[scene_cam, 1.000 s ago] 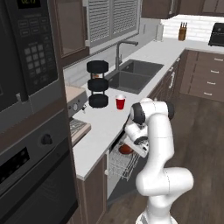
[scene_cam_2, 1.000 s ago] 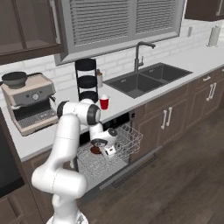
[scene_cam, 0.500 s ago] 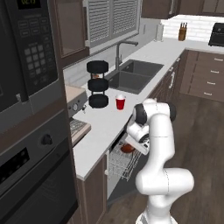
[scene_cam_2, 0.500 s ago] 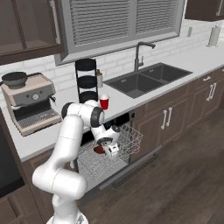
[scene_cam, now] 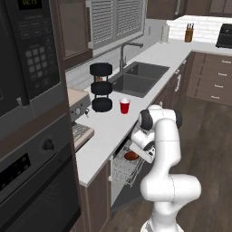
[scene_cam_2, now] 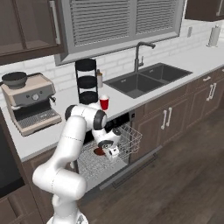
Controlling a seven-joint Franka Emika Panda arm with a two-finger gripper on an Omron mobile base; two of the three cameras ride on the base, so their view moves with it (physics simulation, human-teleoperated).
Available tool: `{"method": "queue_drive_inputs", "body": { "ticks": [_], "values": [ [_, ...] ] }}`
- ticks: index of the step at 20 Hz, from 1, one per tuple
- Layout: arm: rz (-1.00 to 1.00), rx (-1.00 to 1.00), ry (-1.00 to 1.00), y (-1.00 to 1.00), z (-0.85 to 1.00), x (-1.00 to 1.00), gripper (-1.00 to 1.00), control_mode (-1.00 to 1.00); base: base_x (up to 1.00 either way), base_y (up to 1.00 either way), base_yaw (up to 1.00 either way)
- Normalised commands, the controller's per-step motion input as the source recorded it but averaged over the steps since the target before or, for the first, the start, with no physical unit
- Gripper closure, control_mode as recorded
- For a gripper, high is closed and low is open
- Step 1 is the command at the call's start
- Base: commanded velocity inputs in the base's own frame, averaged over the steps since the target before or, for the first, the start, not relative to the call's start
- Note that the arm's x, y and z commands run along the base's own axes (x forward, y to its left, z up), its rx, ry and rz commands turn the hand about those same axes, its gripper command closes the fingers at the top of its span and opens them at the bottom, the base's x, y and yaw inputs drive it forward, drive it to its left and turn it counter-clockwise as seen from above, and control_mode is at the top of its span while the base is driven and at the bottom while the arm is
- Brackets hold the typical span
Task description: Pick up the cup and bowl from the counter, place them in the dishwasher, and close the dishwasher door.
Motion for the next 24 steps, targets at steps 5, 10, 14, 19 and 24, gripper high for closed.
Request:
{"method": "queue_drive_inputs", "body": {
  "ticks": [5,10,14,19,24],
  "values": [
    [0.0,0.0,0.0,0.26,-0.48,-0.07,1.0,-1.0,0.0,0.0,0.0],
    [0.0,-0.01,0.0,0.03,-0.49,-0.27,-1.0,-1.0,0.0,0.0,0.0],
    [0.0,0.03,-0.05,-0.06,0.26,-0.26,-1.0,-1.0,0.0,0.0,0.0],
    [-0.03,0.1,-0.04,-0.34,0.86,-0.36,-1.0,-1.0,0.0,0.0,0.0],
    [0.0,0.16,-0.01,-0.35,0.99,-0.35,-1.0,-1.0,0.0,0.0,0.0]
  ]
}}
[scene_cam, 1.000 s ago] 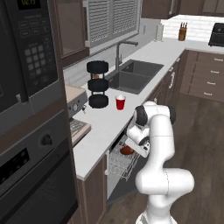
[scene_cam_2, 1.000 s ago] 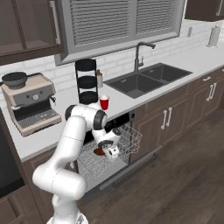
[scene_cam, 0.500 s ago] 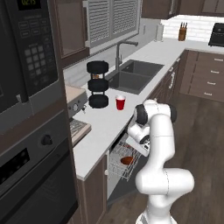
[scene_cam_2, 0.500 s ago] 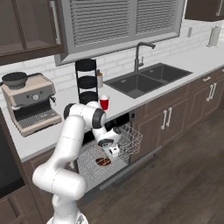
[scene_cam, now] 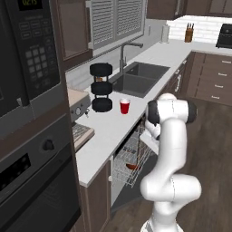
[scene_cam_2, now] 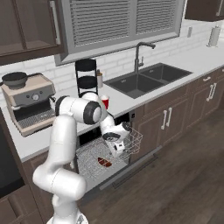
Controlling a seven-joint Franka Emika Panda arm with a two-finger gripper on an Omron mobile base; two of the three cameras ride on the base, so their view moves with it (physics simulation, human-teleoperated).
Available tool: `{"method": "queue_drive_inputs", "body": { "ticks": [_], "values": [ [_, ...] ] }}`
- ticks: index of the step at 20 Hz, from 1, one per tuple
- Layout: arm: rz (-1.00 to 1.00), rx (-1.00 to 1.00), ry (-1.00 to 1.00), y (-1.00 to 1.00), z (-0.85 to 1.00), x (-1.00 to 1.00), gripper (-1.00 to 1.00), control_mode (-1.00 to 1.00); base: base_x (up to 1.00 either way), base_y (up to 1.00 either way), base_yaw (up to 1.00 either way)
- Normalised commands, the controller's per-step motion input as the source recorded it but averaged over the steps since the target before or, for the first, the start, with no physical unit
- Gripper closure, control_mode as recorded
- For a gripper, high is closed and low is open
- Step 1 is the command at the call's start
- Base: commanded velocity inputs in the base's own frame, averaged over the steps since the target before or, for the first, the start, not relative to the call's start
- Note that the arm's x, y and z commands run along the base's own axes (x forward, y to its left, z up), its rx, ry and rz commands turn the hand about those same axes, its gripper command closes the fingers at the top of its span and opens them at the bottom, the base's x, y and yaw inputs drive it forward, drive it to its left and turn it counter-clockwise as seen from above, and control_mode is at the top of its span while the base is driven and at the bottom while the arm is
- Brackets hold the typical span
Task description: Pick up the cup and bowl from the counter, place them in the dishwasher, and close the dishwasher door.
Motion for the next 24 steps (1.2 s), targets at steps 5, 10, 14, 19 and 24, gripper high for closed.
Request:
{"method": "queue_drive_inputs", "body": {
  "ticks": [5,10,14,19,24],
  "values": [
    [0.0,0.26,-0.02,-0.17,1.0,-0.16,-1.0,-1.0,0.0,0.0,0.0],
    [0.0,0.33,-0.01,0.0,1.0,0.0,-1.0,-1.0,0.0,0.0,0.0],
    [0.0,0.29,0.0,0.0,1.0,0.06,-1.0,-1.0,0.0,0.0,0.0],
    [0.0,0.21,0.0,0.11,1.0,0.46,-1.0,-1.0,0.0,0.0,0.0],
    [-0.01,0.07,0.0,0.38,0.4,0.92,-1.0,-1.0,0.0,0.0,0.0]
  ]
}}
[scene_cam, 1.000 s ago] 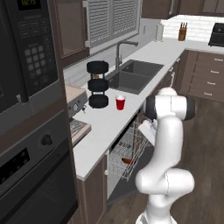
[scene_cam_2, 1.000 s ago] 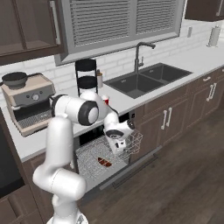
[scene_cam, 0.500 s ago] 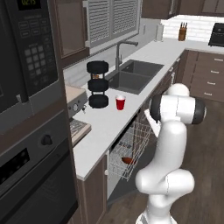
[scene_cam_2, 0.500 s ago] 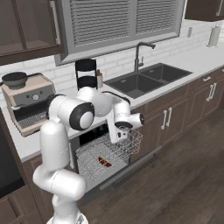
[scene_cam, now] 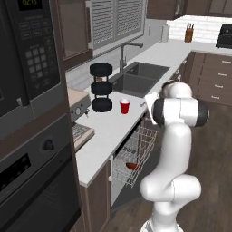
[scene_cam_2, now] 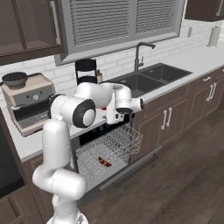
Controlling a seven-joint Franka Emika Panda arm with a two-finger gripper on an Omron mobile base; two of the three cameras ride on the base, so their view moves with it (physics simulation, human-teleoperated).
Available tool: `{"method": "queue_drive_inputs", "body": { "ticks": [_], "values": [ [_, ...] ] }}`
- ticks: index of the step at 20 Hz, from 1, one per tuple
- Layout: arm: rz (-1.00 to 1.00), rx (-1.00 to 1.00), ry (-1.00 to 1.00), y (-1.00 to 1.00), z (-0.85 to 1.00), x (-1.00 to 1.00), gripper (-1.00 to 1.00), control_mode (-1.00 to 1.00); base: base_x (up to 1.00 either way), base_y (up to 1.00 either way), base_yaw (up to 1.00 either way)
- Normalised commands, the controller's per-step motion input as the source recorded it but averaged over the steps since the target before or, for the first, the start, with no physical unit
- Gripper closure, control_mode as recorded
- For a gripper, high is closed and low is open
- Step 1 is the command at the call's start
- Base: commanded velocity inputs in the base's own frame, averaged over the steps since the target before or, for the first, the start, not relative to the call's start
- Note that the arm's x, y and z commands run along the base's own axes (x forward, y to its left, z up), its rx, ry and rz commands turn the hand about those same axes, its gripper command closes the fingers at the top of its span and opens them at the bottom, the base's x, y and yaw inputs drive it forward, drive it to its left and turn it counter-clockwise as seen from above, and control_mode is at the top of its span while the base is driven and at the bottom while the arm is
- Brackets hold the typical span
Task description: Pick up the cup and bowl from the counter, place them in the dishwasher, and close the dishwasher door.
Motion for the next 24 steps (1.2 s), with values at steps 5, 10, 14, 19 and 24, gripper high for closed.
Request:
{"method": "queue_drive_inputs", "body": {
  "ticks": [5,10,14,19,24],
  "values": [
    [-0.04,0.0,0.0,0.25,0.0,0.96,-1.0,-1.0,0.0,0.0,0.0],
    [0.0,0.0,-0.03,0.02,-0.05,0.54,-1.0,-1.0,0.0,0.0,0.0],
    [0.0,0.0,0.03,0.08,-0.39,0.73,-1.0,-1.0,0.0,0.0,0.0],
    [0.0,0.0,0.03,0.09,-0.32,0.51,-1.0,-1.0,0.0,0.0,0.0],
    [0.0,0.0,0.0,0.1,-0.17,0.26,-1.0,-1.0,0.0,0.0,0.0]
  ]
}}
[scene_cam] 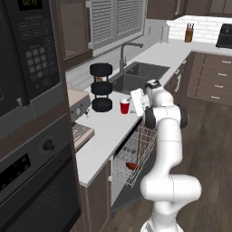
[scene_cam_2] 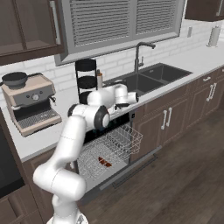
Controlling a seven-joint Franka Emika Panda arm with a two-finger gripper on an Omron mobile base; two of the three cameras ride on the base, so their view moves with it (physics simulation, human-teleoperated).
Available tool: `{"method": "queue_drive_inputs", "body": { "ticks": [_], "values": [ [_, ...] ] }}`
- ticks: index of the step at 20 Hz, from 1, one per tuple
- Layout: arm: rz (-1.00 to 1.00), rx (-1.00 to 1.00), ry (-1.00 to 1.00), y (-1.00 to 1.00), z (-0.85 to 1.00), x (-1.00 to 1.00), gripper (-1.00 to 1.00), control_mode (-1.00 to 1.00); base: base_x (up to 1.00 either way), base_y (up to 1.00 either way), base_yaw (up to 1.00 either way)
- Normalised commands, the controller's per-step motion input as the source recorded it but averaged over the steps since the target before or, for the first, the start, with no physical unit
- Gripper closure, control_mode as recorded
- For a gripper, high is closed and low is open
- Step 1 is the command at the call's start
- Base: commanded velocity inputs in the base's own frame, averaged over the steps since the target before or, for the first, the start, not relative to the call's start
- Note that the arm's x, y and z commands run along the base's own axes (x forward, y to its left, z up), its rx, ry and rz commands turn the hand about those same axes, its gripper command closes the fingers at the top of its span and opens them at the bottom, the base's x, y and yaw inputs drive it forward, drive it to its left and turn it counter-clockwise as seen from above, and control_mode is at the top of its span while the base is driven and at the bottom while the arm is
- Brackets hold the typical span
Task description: Pick up the cup and bowl from the counter, place them in the dishwasher, and close the dishwasher door.
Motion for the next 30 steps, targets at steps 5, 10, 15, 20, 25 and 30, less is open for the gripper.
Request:
{"method": "queue_drive_inputs", "body": {
  "ticks": [5,10,15,20,25,30],
  "values": [
    [0.0,-0.03,0.0,0.15,-0.17,0.11,-1.0,-1.0,0.0,0.0,0.0],
    [0.0,-0.05,0.0,0.12,-0.1,0.23,-1.0,-1.0,0.0,0.0,0.0],
    [-0.02,-0.03,0.0,0.02,0.0,0.4,-1.0,-1.0,0.0,0.0,0.0],
    [-0.06,0.0,0.0,-0.01,-0.05,0.31,-1.0,-1.0,0.0,0.0,0.0],
    [-0.04,-0.01,0.0,-0.01,-0.16,0.01,-1.0,-1.0,0.0,0.0,0.0],
    [-0.01,-0.03,0.04,0.0,-0.37,0.0,1.0,-1.0,0.0,0.0,0.0]
  ]
}}
